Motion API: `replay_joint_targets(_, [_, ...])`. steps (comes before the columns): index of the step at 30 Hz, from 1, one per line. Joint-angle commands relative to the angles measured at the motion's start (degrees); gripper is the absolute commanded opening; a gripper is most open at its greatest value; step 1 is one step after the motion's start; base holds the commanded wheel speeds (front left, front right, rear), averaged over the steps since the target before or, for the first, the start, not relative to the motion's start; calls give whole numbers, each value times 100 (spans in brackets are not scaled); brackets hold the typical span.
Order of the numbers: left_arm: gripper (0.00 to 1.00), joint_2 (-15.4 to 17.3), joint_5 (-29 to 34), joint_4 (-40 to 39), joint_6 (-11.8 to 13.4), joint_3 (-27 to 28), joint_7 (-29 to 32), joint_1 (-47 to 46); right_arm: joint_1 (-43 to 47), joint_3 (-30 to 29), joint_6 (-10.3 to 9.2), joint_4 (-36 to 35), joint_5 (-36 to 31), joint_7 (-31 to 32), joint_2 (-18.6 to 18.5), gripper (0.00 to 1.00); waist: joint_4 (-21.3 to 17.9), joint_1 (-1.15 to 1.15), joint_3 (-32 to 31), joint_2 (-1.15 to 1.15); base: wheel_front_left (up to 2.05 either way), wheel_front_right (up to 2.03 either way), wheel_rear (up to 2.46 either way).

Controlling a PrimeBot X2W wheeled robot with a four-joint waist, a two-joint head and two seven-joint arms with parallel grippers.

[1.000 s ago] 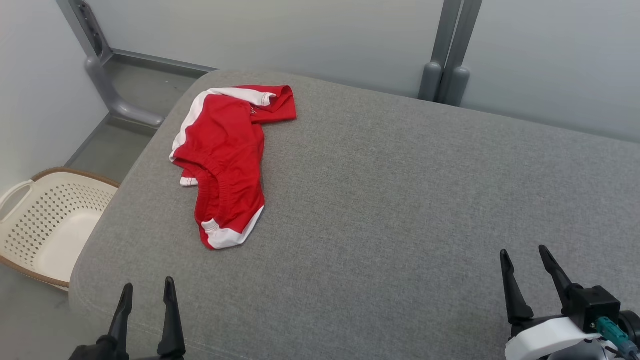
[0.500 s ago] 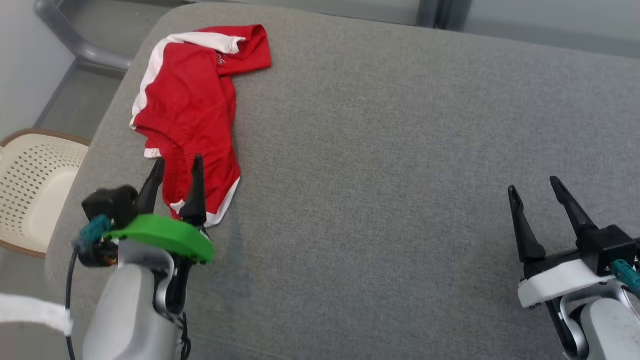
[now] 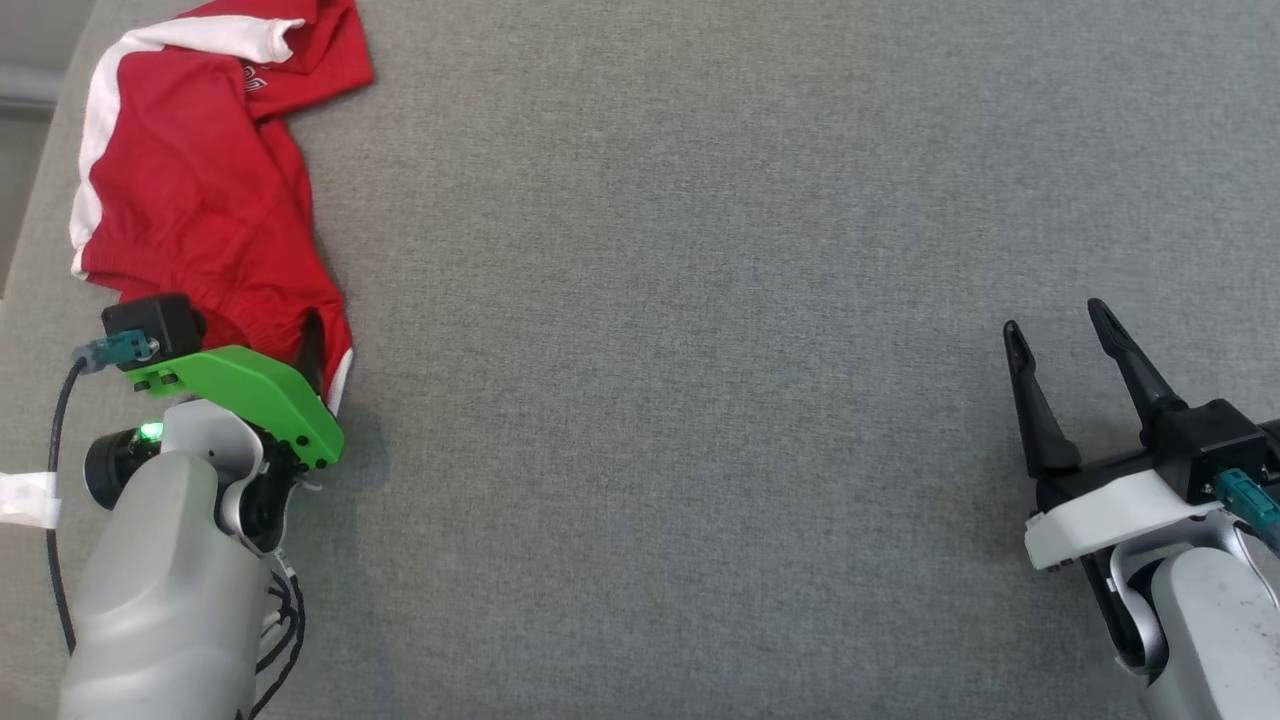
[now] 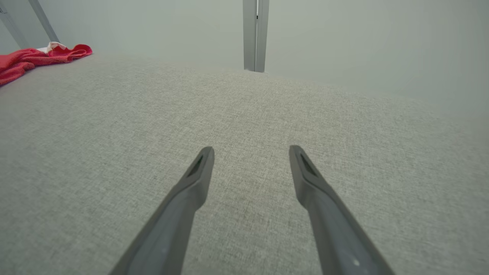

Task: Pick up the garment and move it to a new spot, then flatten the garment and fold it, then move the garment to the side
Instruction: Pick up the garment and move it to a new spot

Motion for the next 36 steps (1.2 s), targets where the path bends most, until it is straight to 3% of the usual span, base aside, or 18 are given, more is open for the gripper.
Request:
replay_joint_targets(1, [0,16,-112,162,-20,-168,164,62,43,-30,-3,27,40,-17,47,100,-167,-1,-38,0,0,0,0])
replay_joint_targets(4, [0,127,-426,-53,-9,-208,75,62,108,-52,-3,58,69,-17,137,100,-210,-1,-227,0,0,0,0])
replay_joint_targets(10, [0,573,-645,-1365,-12,-557,3,76,250,-97,-3,103,90,-17,344,100,-252,-1,-651,0,0,0,0])
replay_joint_targets(18, [0,832,-1115,-4493,76,-785,907,587,485,-200,-3,110,103,-17,552,100,-599,-1,-1081,0,0,0,0])
replay_joint_targets(23, [0,879,-1451,-6602,389,-958,1646,1033,632,-313,-3,75,99,-17,705,100,-905,-1,-1164,0,0,0,0])
replay_joint_targets(27, [0,791,-1641,-7661,628,-1179,2049,1257,697,-283,-3,82,84,-17,792,100,-1215,-1,-1167,0,0,0,0])
replay_joint_targets(32, [0,608,-1742,-7945,719,-1726,2354,1466,671,-283,-3,80,82,-17,871,100,-1585,-1,-1130,0,0,0,0])
replay_joint_targets(36, [0,482,-1522,-7256,748,-2213,2432,1687,621,-253,-3,107,97,-17,923,100,-1888,-1,-1088,0,0,0,0])
